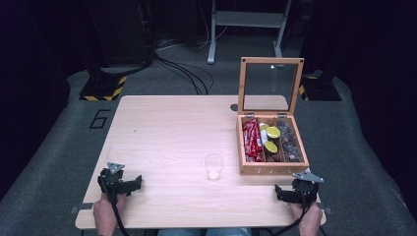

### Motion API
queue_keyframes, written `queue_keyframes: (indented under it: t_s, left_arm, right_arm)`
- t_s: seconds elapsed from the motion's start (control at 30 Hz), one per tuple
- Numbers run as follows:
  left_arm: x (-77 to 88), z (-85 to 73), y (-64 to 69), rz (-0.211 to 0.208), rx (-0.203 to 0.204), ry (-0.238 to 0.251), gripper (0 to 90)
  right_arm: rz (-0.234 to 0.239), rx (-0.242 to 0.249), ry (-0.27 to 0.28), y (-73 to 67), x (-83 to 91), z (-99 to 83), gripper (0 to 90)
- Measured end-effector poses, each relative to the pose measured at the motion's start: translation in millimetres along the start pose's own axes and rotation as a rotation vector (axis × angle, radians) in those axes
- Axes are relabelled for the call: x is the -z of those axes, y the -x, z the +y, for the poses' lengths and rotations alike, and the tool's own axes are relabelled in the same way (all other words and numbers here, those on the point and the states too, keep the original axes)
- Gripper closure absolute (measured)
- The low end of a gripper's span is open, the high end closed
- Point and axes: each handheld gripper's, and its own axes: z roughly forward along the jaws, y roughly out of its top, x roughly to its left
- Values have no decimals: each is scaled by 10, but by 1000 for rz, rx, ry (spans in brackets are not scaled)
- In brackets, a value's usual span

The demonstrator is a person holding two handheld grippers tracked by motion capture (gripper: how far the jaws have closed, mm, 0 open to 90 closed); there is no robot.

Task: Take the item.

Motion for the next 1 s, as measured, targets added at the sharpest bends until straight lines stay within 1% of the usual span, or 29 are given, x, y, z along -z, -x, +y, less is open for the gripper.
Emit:
queue_keyframes:
  t_s: [0.5,0.67,0.77,0.9,0.93,1.0]
  left_arm:
    - [0,0,0,0,0,0,3]
    - [0,0,0,0,0,0,3]
    - [0,1,0,0,0,0,3]
    - [-1,1,0,0,1,0,3]
    - [-1,1,0,0,1,0,3]
    - [-1,1,1,0,1,0,3]
  right_arm:
    - [1,4,1,3,-2,1,1]
    - [6,13,2,7,-5,8,5]
    - [9,20,-6,12,-2,11,4]
    - [12,13,-15,8,-14,34,0]
    - [11,21,-20,14,-12,35,0]
    - [9,14,-21,11,-4,36,2]
